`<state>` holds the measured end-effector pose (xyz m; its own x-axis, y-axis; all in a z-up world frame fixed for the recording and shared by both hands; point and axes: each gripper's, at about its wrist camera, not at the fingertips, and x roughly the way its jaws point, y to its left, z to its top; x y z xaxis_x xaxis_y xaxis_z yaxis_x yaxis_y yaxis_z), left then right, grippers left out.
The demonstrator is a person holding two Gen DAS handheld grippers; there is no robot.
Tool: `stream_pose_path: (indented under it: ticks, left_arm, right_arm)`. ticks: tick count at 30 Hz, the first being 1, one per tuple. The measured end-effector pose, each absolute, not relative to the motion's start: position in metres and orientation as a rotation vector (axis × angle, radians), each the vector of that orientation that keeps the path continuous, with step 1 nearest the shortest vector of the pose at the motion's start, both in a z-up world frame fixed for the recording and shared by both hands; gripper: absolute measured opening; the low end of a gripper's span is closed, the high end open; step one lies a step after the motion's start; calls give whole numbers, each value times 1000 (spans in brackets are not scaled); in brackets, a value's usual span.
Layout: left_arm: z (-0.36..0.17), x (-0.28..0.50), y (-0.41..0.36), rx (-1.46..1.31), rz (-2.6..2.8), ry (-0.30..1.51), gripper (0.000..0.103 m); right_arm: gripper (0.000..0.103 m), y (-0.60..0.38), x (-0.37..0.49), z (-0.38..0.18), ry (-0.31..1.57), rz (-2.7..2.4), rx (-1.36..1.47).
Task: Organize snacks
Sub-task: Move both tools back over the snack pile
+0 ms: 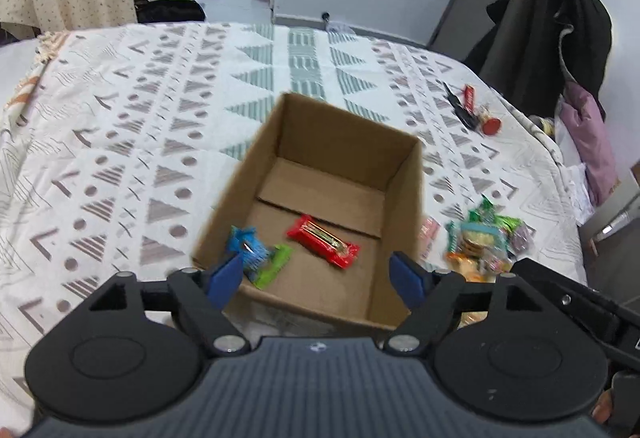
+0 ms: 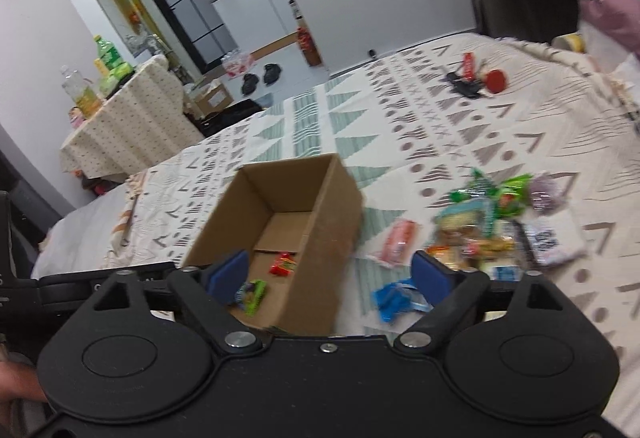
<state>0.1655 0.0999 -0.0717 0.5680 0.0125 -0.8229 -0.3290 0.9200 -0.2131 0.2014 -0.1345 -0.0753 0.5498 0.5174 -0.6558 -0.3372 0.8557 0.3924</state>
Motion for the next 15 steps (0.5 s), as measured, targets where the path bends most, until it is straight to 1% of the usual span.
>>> stream_pose_path:
  ticks: [3,7,8,10,12,15]
  left_arm:
    - [-70,163,86,-346,199,964,80]
    - [-66,159,67,-324,187,961,90]
    - [-65,158,63,-323,184,957,92]
    - [-64,156,57,-329,174,954,99]
    - [-62,155,50,-335,168,951,103]
    - [-60,153,40,-336,151,945,103]
  right_arm:
    - [95,-149,199,-75,851,484,232]
    - [103,-169,194,-74,846,451,219]
    - [103,-174,192,-74,843,448,210]
    - [103,-184,191,-74,846,441,203]
    - [103,-194,189,-73,849,428,202]
    - [103,-207,187,-72,840,421,196]
